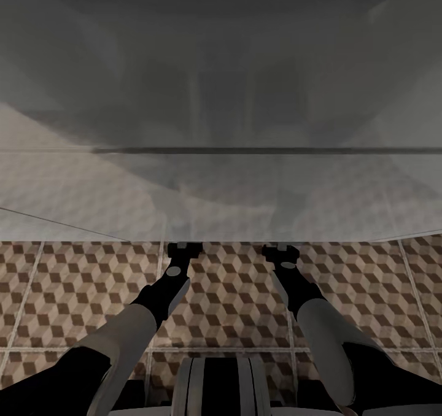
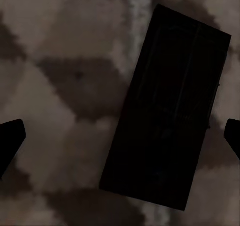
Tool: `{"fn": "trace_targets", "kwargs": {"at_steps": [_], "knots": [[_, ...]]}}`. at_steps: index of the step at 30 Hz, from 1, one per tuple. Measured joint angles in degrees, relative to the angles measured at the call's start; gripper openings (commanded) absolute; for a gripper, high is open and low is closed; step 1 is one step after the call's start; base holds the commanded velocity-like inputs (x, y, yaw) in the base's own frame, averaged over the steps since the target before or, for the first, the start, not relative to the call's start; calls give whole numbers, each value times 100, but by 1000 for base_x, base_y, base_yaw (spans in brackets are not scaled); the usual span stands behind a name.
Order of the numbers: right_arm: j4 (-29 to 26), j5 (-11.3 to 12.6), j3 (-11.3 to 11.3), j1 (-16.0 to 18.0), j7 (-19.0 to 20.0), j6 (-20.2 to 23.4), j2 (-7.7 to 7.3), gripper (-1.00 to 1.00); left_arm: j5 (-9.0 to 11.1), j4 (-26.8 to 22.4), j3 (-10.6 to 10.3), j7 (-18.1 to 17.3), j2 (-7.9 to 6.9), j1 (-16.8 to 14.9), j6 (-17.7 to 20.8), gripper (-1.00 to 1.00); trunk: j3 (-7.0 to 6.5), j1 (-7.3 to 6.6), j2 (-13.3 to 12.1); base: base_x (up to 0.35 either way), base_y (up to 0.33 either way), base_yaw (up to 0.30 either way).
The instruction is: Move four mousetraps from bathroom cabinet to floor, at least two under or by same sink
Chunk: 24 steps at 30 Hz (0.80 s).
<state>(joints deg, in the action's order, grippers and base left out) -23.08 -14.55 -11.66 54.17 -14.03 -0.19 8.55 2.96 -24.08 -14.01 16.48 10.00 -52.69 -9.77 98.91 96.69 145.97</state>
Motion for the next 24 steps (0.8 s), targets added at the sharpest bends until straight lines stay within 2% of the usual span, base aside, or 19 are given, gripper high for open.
{"fn": "trace_targets", "kwargs": {"at_steps": [13, 19, 24], "knots": [[2, 0, 3, 1, 0, -6, 0, 100, 1, 29, -9, 0, -3, 0, -12, -100, 0, 0, 0, 0, 0, 0], [1, 0, 3, 0, 0, -7, 0, 100, 12, 69, -3, -3, -3, 0, -330, -100, 0, 0, 0, 0, 0, 0], [1, 0, 2, -2, 0, -7, 0, 100, 14, 162, 0, 1, -2, 0, -390, -100, 0, 0, 0, 0, 0, 0]]}}
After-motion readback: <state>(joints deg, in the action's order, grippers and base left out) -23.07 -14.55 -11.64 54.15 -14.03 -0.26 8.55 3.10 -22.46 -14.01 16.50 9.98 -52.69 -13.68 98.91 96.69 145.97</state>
